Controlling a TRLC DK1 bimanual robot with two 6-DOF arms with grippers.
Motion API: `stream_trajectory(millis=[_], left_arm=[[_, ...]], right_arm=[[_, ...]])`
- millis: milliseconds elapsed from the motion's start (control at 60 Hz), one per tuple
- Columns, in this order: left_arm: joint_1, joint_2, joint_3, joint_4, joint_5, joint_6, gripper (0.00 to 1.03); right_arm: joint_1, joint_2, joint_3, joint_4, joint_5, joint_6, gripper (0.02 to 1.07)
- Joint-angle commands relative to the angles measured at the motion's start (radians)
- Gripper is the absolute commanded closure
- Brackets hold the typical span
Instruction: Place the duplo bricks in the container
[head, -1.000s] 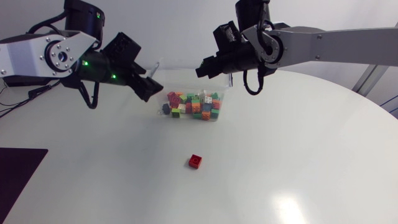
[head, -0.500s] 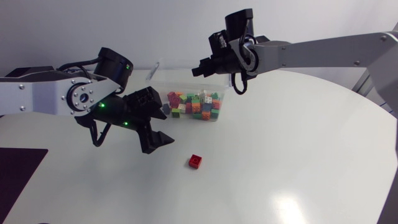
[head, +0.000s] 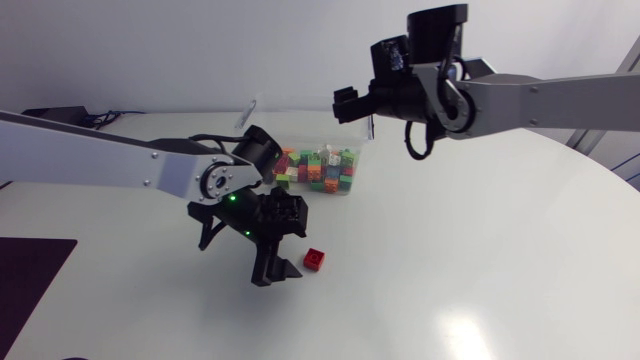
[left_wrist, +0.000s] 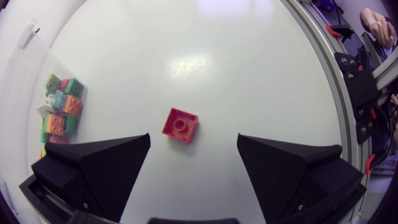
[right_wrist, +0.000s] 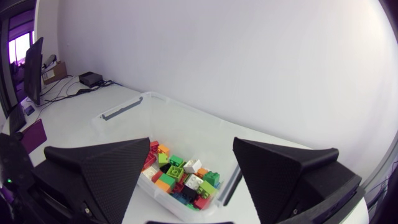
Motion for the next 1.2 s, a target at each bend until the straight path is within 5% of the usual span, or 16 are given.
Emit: stream_trajectory(millis=[0, 333, 583, 717, 783, 867, 1183], left_arm=[[-0.017, 0.071, 0.081, -0.031, -0.015, 0.068, 0.07], [-0.043, 0.254, 0.271, -0.188, -0.111, 0.137, 0.12], [-0.066, 0.294, 0.317, -0.197, -0.151, 0.142, 0.21], [-0.077, 0.311, 0.330, -0.200, -0.162, 0.142, 0.35], [-0.079, 0.317, 0.333, -0.200, -0.167, 0.140, 0.50], [-0.091, 0.312, 0.325, -0.200, -0.170, 0.140, 0.90], [-0.070, 0.170, 0.305, -0.257, -0.171, 0.071, 0.93]], right_arm=[[-0.013, -0.092, -0.112, 0.018, 0.000, 0.018, 0.07], [-0.113, -0.442, -0.414, -0.045, -0.095, 0.018, 0.07], [-0.180, -0.608, -0.550, -0.087, -0.152, 0.018, 0.07], [-0.222, -0.692, -0.601, -0.119, -0.177, 0.018, 0.07], [-0.246, -0.738, -0.623, -0.140, -0.195, 0.018, 0.07], [-0.266, -0.798, -0.649, -0.168, -0.197, 0.016, 0.07], [-0.375, -1.022, -0.730, -0.252, -0.207, 0.016, 0.07]])
